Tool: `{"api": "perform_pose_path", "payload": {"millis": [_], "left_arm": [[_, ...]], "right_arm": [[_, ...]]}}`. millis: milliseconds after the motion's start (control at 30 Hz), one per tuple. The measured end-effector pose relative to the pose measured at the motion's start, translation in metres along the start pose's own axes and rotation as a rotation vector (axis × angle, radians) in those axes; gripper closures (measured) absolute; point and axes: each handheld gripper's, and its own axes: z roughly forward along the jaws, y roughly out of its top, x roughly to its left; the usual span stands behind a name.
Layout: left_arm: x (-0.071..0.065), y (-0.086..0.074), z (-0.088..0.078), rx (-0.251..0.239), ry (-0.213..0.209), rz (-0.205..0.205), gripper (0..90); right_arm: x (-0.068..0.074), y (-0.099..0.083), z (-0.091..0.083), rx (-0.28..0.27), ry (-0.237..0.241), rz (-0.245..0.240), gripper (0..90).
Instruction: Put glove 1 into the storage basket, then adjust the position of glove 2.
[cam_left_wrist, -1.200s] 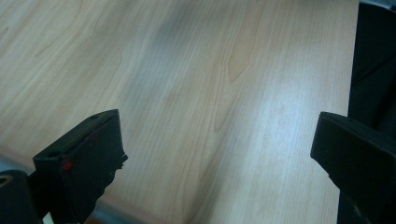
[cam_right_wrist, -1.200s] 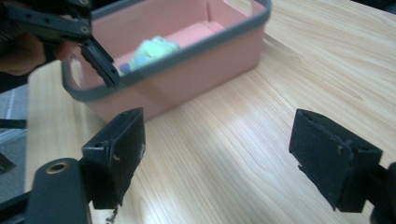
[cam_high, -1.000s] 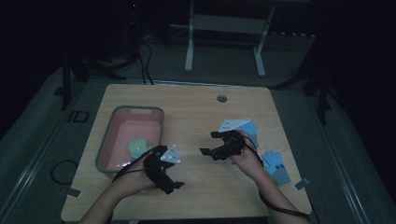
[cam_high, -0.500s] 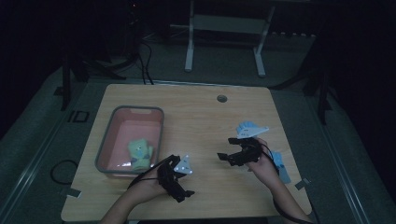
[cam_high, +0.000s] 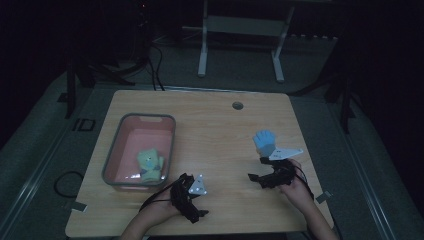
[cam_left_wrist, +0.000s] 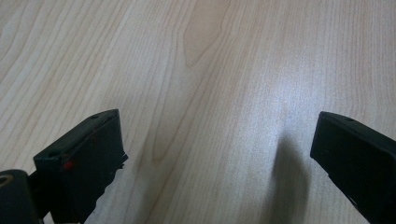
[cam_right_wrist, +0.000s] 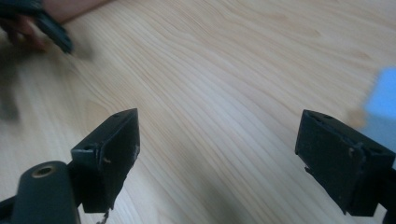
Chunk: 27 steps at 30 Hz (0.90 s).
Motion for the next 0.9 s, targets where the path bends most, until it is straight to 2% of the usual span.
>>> {"api": "perform_pose_path", "payload": {"millis": [167,267,400,567,700,767,833,900], "left_arm": [[-0.004,-0.002,0.001,-0.005,-0.012,-0.003,3.0],[-0.005,-0.003,0.001,-0.015,-0.024,-0.006,2.9],[-0.005,-0.003,0.002,-0.014,-0.02,-0.004,2.9],[-0.006,-0.005,0.002,-0.006,-0.018,0.002,2.9],[-0.006,-0.007,0.001,0.004,-0.017,0.003,2.9],[-0.005,-0.008,0.001,-0.002,-0.01,-0.012,2.9],[-0.005,-0.009,0.001,-0.003,-0.009,-0.012,2.9],[-0.005,-0.009,0.0,-0.003,-0.006,-0.006,2.9]], "right_arm": [[-0.007,-0.009,-0.009,-0.002,-0.027,0.068,12.4],[-0.01,-0.013,-0.015,-0.005,-0.052,0.084,11.8],[-0.013,-0.014,-0.02,-0.003,-0.075,0.079,11.8],[-0.021,-0.01,-0.026,0.027,-0.139,0.062,17.4],[-0.032,-0.006,-0.028,0.036,-0.164,0.072,22.2],[-0.039,-0.004,-0.028,0.053,-0.183,0.078,26.0],[-0.045,-0.001,-0.026,0.074,-0.21,0.08,26.3],[-0.051,0.001,-0.024,0.084,-0.217,0.084,27.2]]}}
